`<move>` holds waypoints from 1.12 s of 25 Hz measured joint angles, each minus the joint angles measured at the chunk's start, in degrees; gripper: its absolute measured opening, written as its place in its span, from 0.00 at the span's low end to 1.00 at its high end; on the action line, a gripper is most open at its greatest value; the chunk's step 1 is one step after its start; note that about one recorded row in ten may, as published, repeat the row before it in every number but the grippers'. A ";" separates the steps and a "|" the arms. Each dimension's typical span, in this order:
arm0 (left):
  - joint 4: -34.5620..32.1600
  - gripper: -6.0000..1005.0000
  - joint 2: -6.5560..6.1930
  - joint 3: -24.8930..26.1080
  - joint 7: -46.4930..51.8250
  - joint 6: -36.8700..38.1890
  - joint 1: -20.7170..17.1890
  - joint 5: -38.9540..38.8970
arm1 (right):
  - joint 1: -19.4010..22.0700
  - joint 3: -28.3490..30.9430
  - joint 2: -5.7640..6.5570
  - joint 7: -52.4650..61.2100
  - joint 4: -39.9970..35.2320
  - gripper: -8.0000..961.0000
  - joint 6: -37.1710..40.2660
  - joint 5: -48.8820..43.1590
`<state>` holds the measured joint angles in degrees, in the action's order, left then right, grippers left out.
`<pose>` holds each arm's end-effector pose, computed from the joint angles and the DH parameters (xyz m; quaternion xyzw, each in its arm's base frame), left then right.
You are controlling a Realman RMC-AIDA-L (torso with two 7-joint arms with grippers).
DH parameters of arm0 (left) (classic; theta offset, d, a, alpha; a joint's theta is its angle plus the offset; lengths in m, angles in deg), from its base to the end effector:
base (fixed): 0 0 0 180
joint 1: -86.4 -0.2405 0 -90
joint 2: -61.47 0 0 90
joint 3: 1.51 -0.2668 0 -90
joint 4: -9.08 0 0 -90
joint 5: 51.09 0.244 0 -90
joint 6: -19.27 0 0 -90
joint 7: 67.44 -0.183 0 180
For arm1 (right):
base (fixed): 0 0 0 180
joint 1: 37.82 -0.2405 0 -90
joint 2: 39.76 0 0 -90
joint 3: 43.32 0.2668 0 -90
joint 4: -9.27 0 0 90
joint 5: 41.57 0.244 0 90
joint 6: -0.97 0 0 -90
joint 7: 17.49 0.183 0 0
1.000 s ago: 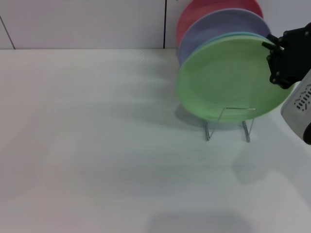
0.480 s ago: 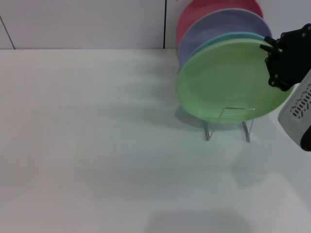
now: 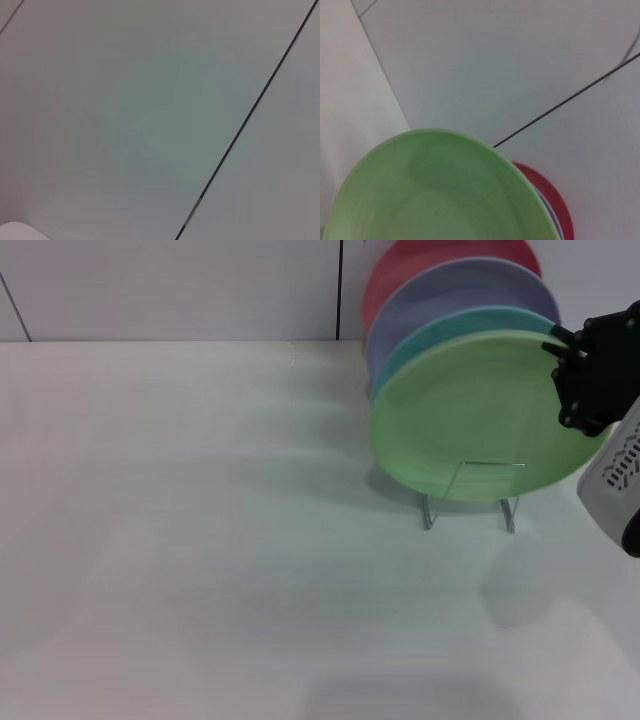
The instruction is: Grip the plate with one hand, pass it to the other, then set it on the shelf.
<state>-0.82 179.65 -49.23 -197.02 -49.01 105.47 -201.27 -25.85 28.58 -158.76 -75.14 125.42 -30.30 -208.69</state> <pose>-0.4221 0.3618 0.0443 -0.5313 -0.4091 -0.4618 0.5806 0.1574 0.3488 0.0301 -0.8323 -0.0930 -0.0938 0.5383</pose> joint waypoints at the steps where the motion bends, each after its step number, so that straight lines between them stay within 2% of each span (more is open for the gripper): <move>1: -0.14 0.49 -0.02 0.00 0.13 0.00 -0.04 0.00 | 0.00 0.09 -0.01 0.09 -0.05 0.04 0.00 -0.03; 12: -0.48 0.49 -0.06 0.00 0.36 -0.19 -0.31 0.07 | -0.19 1.40 -0.28 0.80 -0.86 0.04 -0.85 -0.05; 17: -0.60 0.49 -0.06 0.00 0.38 -0.25 -0.34 0.07 | -0.50 1.79 -0.28 0.88 -1.32 0.17 -1.43 0.12; 25: -1.06 0.49 -0.06 0.00 0.66 -0.27 -0.51 0.07 | -0.48 1.84 -0.26 1.60 -1.10 0.31 -0.78 0.37; 28: -1.08 0.49 -0.06 0.00 0.78 -0.27 -0.56 0.07 | -0.58 1.87 -0.19 1.70 -0.98 0.32 0.29 1.55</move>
<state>-1.90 179.59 -49.23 -196.24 -49.28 104.91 -201.20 -26.44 30.44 -158.96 -73.45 124.43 -30.00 -207.14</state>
